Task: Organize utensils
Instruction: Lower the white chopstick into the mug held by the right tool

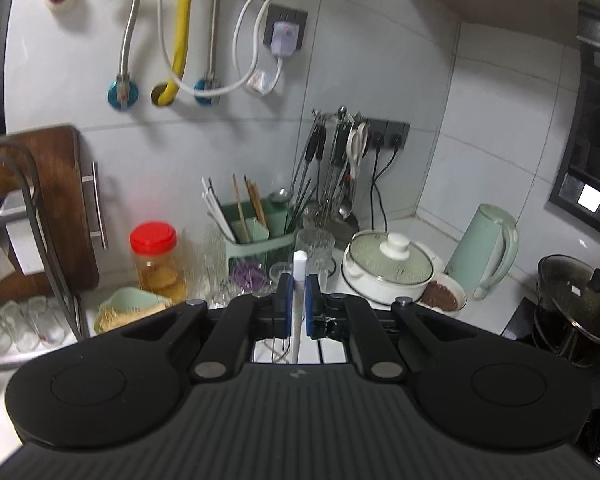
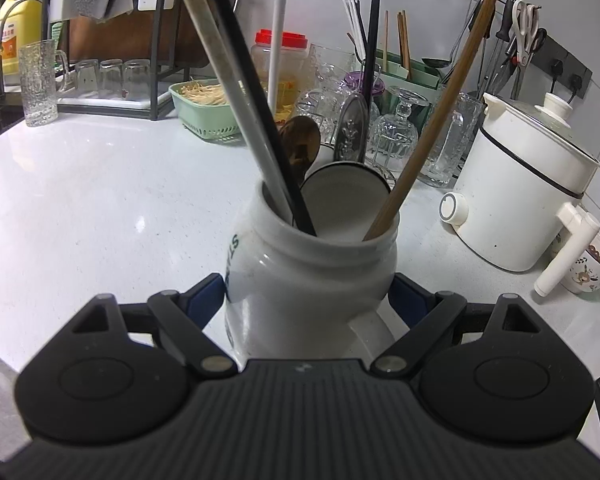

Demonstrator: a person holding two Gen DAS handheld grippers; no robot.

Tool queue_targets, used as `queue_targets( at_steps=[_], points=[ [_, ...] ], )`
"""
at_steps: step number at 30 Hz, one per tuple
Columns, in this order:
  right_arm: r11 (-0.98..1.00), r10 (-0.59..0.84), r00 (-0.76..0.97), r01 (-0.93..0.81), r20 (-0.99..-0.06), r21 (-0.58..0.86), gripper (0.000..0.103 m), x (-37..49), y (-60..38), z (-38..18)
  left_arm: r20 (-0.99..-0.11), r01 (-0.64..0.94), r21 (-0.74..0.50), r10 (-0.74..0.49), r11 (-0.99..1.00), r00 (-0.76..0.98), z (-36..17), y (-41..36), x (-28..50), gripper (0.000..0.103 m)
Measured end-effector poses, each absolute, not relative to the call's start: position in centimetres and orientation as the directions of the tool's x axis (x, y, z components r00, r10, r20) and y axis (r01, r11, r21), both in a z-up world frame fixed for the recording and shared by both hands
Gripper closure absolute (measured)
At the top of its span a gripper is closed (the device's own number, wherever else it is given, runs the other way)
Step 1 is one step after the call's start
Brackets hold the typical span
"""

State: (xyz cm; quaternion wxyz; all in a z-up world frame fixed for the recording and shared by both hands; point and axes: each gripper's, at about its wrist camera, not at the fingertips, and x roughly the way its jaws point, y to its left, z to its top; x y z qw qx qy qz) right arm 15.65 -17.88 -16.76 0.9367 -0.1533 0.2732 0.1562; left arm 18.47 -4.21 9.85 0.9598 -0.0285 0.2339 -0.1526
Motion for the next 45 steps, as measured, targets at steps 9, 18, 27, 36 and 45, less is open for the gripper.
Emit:
queue_targets(
  at_steps=[9, 18, 27, 36, 45],
  points=[
    [0.902, 0.216, 0.802, -0.382, -0.557, -0.2, 0.012, 16.1, -17.3, -16.8, -0.365, 0.305, -0.107, -0.323, 0.946, 0.873, 14.1, -5.1, 16.8, 0.096],
    [0.899, 0.224, 0.8, -0.39, -0.557, -0.199, 0.012, 16.3, -16.7, -16.8, -0.423, 0.323, -0.113, -0.34, 0.94, 0.84, 12.0, -6.3, 17.7, 0.096],
    [0.899, 0.225, 0.8, -0.391, -0.556, -0.199, 0.012, 16.3, -16.8, -16.8, -0.522, 0.311, -0.119, -0.326, 0.943, 0.788, 7.8, -6.8, 19.7, 0.096],
    [0.898, 0.226, 0.799, -0.392, -0.557, -0.198, 0.012, 16.4, -16.7, -16.8, -0.615, 0.334, -0.122, -0.336, 0.935, 0.713, 4.7, -7.6, 20.9, 0.096],
    [0.894, 0.235, 0.797, -0.402, -0.557, -0.199, 0.012, 17.3, -15.9, -16.8, -0.669, 0.34, -0.099, -0.315, 0.935, 0.673, 2.4, -8.1, 21.8, 0.096]
  ],
)
